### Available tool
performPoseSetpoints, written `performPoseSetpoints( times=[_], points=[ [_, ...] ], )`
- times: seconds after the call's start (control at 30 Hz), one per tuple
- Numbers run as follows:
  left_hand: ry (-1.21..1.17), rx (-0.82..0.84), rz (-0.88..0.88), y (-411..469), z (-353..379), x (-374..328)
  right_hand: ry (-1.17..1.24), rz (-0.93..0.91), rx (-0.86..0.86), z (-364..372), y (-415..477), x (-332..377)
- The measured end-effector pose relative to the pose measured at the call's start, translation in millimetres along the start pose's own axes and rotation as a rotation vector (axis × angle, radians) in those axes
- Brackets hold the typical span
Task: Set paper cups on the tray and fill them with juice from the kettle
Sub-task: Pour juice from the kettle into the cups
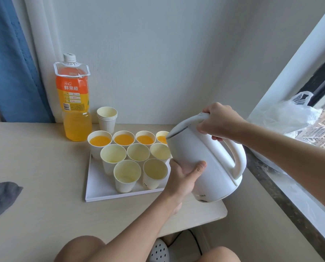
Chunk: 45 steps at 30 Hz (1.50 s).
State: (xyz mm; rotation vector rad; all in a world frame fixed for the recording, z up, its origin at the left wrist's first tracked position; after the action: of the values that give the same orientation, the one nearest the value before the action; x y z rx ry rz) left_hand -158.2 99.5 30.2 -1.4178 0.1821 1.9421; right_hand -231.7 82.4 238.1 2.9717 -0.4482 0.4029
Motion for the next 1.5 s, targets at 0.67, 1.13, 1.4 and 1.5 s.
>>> performPoseSetpoints(
  times=[0.67, 1.13, 1.4, 1.5],
  points=[
    [-0.033, 0.047, -0.012, 5.2, 3.6, 7.8, -0.139, -0.003, 0.025, 0.8, 2.4, 13.8],
    [-0.050, 0.064, -0.015, -3.6, 5.4, 1.5, -0.181, 0.009, 0.025, -0.9, 1.2, 13.4],
    [-0.052, 0.087, -0.058, -13.0, 12.1, -2.0, -0.196, 0.016, 0.026, -2.9, -2.2, 14.0],
    [-0.052, 0.091, -0.056, -14.7, 13.5, -3.6, -0.200, 0.019, 0.028, -3.2, -2.8, 14.3]
  ],
)
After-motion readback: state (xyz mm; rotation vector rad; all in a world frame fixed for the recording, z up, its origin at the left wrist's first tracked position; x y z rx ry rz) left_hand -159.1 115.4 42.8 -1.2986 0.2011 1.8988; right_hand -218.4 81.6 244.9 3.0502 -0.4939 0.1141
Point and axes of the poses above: each hand's wrist, its own y-axis towards the middle knuckle, its own z-axis out of the palm, x = y × z, the point moved 10 cm from there along y, towards the middle knuckle, and after that the axes turned 9 degrees about -z, right-handed, at the moved point
